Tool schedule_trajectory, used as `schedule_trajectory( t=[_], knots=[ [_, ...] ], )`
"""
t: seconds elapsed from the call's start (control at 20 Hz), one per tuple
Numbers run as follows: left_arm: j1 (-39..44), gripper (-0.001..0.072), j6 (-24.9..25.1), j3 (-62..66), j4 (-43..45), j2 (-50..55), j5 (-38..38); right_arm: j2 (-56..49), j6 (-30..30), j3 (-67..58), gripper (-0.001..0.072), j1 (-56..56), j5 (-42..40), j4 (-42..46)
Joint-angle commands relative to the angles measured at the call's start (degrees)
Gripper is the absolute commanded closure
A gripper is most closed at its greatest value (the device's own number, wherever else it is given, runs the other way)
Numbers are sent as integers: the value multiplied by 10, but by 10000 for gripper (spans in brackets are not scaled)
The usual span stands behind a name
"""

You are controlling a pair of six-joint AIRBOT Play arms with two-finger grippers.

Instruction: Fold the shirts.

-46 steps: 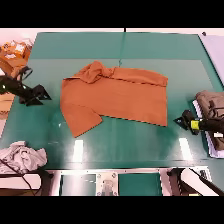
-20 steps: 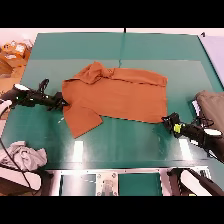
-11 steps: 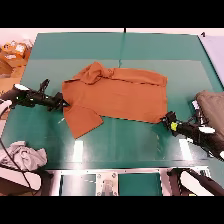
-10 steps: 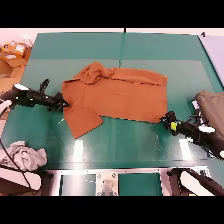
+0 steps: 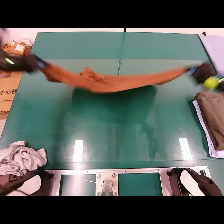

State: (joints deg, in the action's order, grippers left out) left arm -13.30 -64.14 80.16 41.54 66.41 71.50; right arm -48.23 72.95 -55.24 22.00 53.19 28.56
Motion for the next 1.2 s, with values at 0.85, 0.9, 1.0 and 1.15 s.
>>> schedule_trajectory(
  t=[0.85,0.9,1.0,1.15],
  knots=[
    [0,678,-18,176,-3,-104,-85,-28,43,-241,699,83,43,9],
    [0,678,-17,150,-22,-71,-84,-54,28,-213,699,61,25,9],
    [1,678,-11,96,-56,1,-85,-120,-3,-167,699,24,-16,9],
    [19,678,17,36,-69,110,-111,-235,-31,-150,699,-20,-65,7]
  ],
)
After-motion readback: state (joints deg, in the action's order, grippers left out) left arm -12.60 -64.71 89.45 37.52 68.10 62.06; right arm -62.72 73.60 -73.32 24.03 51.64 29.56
